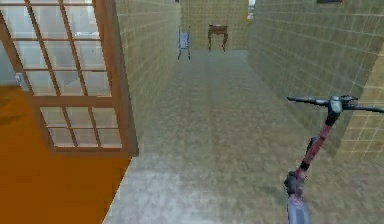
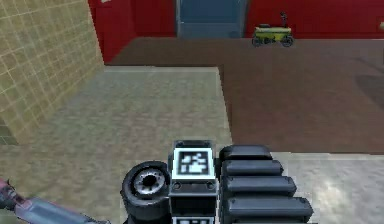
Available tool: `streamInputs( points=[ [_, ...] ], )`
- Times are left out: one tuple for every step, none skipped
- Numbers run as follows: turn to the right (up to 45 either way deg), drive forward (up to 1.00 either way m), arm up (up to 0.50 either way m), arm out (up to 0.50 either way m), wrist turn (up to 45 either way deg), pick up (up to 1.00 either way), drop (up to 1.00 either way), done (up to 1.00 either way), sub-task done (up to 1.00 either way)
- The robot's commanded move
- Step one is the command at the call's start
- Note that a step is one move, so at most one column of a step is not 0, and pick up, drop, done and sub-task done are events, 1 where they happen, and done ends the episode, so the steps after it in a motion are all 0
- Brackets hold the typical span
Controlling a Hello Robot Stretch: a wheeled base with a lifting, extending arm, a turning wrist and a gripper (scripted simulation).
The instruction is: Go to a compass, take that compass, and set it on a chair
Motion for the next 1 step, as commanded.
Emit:
streamInputs(
  points=[
    [-45.0,0.0,0.0,0.0,0.0,0.0,0.0,0.0,0.0]
  ],
)
